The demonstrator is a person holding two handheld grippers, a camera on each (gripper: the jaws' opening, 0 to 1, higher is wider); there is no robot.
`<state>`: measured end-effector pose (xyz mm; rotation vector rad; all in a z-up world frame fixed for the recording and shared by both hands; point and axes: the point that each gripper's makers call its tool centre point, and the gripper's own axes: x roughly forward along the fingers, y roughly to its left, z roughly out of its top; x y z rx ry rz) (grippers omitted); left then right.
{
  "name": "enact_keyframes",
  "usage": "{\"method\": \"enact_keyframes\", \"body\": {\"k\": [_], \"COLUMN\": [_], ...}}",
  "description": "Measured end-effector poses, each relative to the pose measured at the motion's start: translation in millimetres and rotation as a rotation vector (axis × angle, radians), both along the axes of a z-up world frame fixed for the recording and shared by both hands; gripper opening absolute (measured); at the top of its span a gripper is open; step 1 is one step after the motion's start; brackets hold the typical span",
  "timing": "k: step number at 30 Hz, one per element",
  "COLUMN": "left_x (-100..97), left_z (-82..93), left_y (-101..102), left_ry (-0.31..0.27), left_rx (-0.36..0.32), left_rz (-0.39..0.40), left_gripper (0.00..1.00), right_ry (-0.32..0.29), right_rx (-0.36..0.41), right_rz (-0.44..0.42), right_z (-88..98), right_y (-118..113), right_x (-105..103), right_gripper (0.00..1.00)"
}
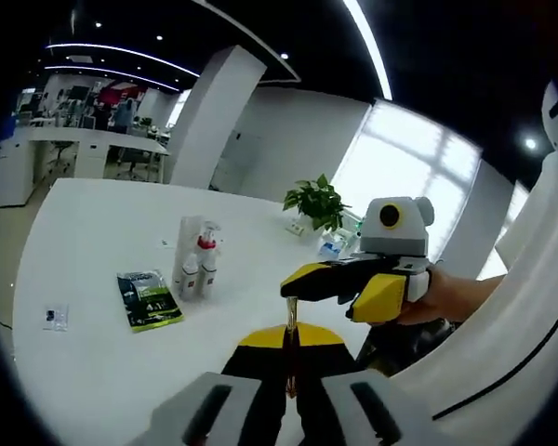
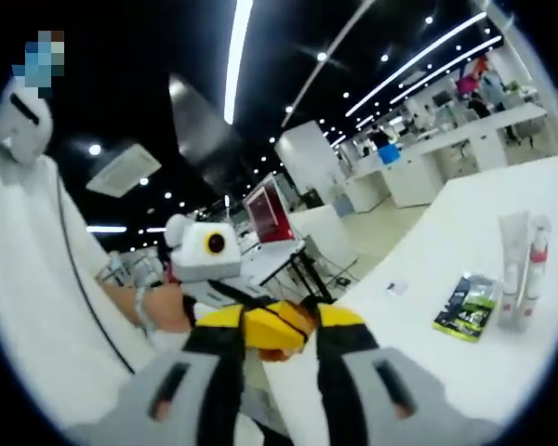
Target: Arrange the skincare products in the storage area until every visible bottle or jar stands upright without overlapping.
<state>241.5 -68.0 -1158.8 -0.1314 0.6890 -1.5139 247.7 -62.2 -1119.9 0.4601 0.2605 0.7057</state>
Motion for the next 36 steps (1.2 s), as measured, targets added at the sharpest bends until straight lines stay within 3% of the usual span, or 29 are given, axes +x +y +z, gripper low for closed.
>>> {"method": "enact_keyframes", "body": {"k": [12,15,20,22,28,36], "left_x": [-1.5,-7.7,-15.1,-16.6,-17.7,-19.7], "left_z": [4.3,5.7,9.3,10.0,5.7,-5.7], "left_y": [1.0,2.2,9.1,11.7,15.1,7.8], "left_ry": [0.020,-0.040,0.002,-0.013,0.031,0.061], "left_rx": [-0.016,-0.031,-0.060,-0.059,-0.048,-0.009], "left_rz": [-0.001,-0.066,-0.160,-0.193,-0.236,-0.288], "left_gripper": [0.00,0.00,0.00,0.00,0.00,0.00], "right_ry": [-0.003,-0.011,-0.010,-0.003,0.009,0.091], "right_rx": [-0.035,-0.057,-0.044,-0.043,-0.064,-0.111], "right_rz": [-0.005,0.006,0.029,0.046,0.079,0.107], "right_z": [-3.9,-6.0,-4.7,-4.8,-7.8,-21.1], "right_y": [0.1,2.4,2.5,4.3,10.9,5.4], "right_x": [-5.1,-7.2,-10.1,-11.2,-11.7,-14.3], "right_gripper": [0.23,0.19,0.09,0.05,0.02,0.00]}}
